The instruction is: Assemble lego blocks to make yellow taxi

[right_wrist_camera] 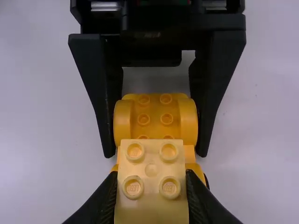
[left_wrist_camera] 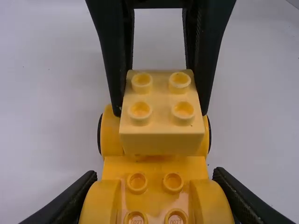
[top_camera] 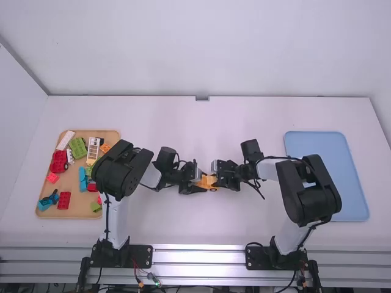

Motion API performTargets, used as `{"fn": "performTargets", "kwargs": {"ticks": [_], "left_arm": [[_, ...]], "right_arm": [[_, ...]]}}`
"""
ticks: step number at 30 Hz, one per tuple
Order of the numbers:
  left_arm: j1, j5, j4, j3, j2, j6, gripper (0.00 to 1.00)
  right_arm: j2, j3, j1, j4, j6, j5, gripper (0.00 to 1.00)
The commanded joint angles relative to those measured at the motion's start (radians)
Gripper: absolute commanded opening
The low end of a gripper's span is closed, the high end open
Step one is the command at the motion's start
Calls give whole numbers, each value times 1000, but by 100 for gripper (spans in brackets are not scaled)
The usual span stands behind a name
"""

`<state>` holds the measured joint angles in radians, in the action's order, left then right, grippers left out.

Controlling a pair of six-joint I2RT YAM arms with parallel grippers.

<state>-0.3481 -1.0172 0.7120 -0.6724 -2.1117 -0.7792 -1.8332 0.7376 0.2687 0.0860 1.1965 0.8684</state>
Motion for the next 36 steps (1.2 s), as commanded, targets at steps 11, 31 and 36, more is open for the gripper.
{"fn": "performTargets", "kwargs": {"ticks": [11, 31, 36], "left_arm": [[-6, 65, -24, 10, -24, 4, 26], [-6, 65, -24, 10, -24, 5, 25], [-6, 65, -24, 10, -24, 4, 25]], "right_arm": [[10, 14, -27, 5, -26, -32, 11], [10, 15, 5, 1, -22, -62, 13], [10, 15, -19, 3, -23, -55, 14]]}}
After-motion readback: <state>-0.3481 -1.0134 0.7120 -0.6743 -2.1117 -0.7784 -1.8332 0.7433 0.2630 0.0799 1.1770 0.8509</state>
